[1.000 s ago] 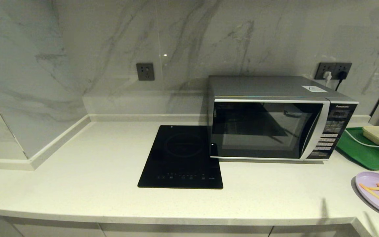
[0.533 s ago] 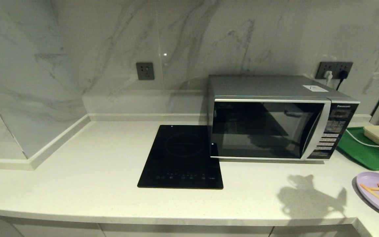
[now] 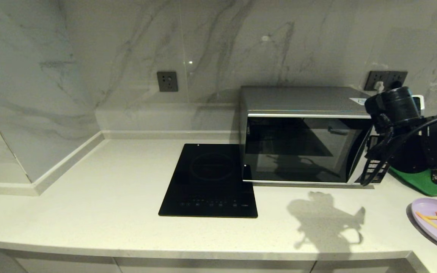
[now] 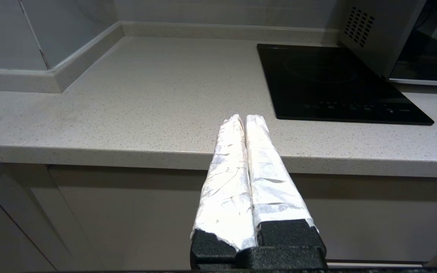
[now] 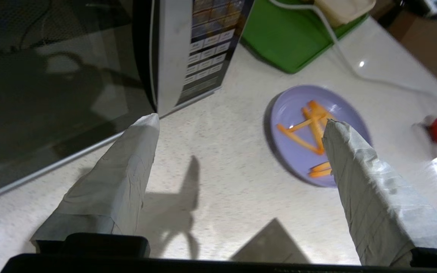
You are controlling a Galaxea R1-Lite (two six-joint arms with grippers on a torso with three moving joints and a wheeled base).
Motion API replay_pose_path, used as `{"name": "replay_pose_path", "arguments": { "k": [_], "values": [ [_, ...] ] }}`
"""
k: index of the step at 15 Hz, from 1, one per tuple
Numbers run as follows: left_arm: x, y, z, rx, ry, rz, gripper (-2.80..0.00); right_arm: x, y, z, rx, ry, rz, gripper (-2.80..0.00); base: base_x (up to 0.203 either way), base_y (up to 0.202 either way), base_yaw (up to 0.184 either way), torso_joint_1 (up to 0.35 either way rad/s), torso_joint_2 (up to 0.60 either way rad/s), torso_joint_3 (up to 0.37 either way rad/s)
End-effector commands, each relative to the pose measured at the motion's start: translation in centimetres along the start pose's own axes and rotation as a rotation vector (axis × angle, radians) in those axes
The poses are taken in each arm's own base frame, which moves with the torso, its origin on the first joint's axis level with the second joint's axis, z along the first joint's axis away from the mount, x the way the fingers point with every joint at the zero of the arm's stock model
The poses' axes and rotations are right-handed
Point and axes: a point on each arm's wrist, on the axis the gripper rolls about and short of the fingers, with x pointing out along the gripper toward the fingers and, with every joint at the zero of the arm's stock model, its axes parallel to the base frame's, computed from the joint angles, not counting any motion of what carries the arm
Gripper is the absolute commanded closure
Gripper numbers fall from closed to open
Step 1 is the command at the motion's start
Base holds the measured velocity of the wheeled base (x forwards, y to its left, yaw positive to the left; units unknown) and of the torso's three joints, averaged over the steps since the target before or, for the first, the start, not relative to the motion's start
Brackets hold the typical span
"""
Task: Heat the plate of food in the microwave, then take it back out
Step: Open the microwave oven
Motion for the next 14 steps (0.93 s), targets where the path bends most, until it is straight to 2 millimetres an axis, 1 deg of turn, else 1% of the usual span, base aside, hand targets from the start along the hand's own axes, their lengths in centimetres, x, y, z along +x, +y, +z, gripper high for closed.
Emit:
{"name": "replay_pose_path", "arguments": {
  "k": [1,2,4,9,11,14],
  "values": [
    [0.0,0.0,0.0,-0.001,-0.001,0.001,0.0,1.1,2.8,-2.4,0.037,0.027,-0.027,-2.8,0.0,0.0,0.0,0.0,0.0,0.0],
    [0.0,0.0,0.0,0.0,-0.001,0.001,0.0,1.5,3.3,-3.0,0.054,0.024,-0.059,-2.8,0.0,0.0,0.0,0.0,0.0,0.0],
    [0.0,0.0,0.0,0.0,-0.001,0.001,0.0,2.0,3.6,-4.1,0.06,0.031,-0.085,-2.8,0.0,0.0,0.0,0.0,0.0,0.0],
    [0.0,0.0,0.0,0.0,-0.001,0.002,0.0,3.3,5.1,-4.8,0.065,0.017,-0.138,-2.8,0.0,0.0,0.0,0.0,0.0,0.0],
    [0.0,0.0,0.0,0.0,-0.001,0.001,0.0,3.9,5.6,-4.5,0.079,0.013,-0.141,-2.8,0.0,0.0,0.0,0.0,0.0,0.0],
    [0.0,0.0,0.0,-0.002,-0.001,0.001,0.0,5.6,6.7,-3.7,0.11,0.006,-0.164,-2.8,0.0,0.0,0.0,0.0,0.0,0.0]
  ]
}}
